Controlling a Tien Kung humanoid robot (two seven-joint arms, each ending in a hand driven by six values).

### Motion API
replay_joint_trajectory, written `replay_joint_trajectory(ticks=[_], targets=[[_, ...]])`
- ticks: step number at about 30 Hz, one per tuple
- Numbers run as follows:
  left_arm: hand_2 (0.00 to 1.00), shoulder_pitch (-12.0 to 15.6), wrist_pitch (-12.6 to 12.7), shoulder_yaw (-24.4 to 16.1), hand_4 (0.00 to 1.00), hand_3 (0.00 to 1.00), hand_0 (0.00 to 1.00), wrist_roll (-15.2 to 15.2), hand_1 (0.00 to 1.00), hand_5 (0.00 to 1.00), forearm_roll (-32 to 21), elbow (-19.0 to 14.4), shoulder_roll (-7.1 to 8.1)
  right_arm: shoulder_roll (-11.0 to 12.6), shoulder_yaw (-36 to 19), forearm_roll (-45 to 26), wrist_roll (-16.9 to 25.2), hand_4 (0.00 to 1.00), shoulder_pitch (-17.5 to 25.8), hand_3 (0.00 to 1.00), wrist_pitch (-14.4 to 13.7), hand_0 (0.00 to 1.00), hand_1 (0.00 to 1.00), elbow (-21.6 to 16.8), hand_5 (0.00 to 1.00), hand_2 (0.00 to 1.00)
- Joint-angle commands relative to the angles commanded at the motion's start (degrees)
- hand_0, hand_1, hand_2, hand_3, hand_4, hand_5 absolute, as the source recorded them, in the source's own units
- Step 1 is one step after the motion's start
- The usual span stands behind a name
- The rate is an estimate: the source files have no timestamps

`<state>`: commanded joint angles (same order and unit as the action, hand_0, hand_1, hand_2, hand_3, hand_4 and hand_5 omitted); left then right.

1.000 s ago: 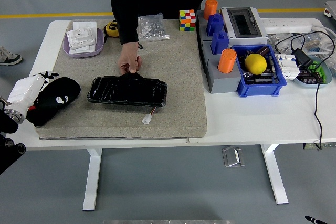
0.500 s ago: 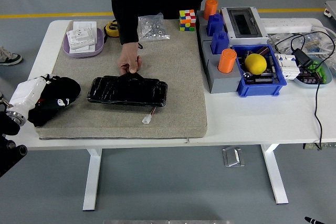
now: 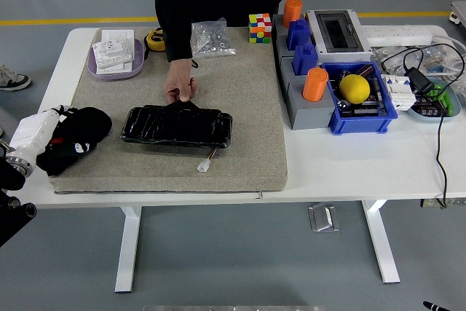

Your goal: Pick the rag up,wipe the panel,place it on the desk

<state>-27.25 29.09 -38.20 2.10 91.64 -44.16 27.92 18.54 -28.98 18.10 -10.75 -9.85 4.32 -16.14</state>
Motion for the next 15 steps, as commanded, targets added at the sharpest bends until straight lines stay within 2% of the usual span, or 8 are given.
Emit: replay_joint_trajectory(ticks=[1, 6, 7, 15], targets=[[0.783, 0.02, 0.08, -0.03, 0.775, 0.772, 0.428, 0.08, 0.447, 0.274, -0.16, 0.02, -0.05, 0.0, 0.02, -0.01, 0.0, 0.998, 0.01, 0.66, -0.01, 0.794, 0.671, 0.0, 0.523, 0.719], [0.783, 0.06, 0.65, -0.21, 0.775, 0.772, 0.428, 0.6, 0.447, 0.274, -1.0, -0.02, -0.23, -0.02, 0.04, 0.14, -0.06, 0.998, 0.01, 0.66, 0.0, 0.794, 0.671, -0.01, 0.523, 0.719], [0.77, 0.05, 0.72, -0.25, 0.742, 0.732, 0.418, 0.64, 0.419, 0.276, -1.11, 0.01, -0.27, -0.02, 0.04, 0.17, -0.07, 0.998, 0.01, 0.659, -0.01, 0.794, 0.671, -0.02, 0.523, 0.718], [0.766, -0.11, 0.88, -0.2, 0.721, 0.701, 0.409, 1.04, 0.402, 0.289, -1.93, 0.39, -0.5, 0.03, 0.05, 0.33, -0.1, 0.998, -0.04, 0.659, -0.07, 0.794, 0.671, -0.09, 0.523, 0.718]])
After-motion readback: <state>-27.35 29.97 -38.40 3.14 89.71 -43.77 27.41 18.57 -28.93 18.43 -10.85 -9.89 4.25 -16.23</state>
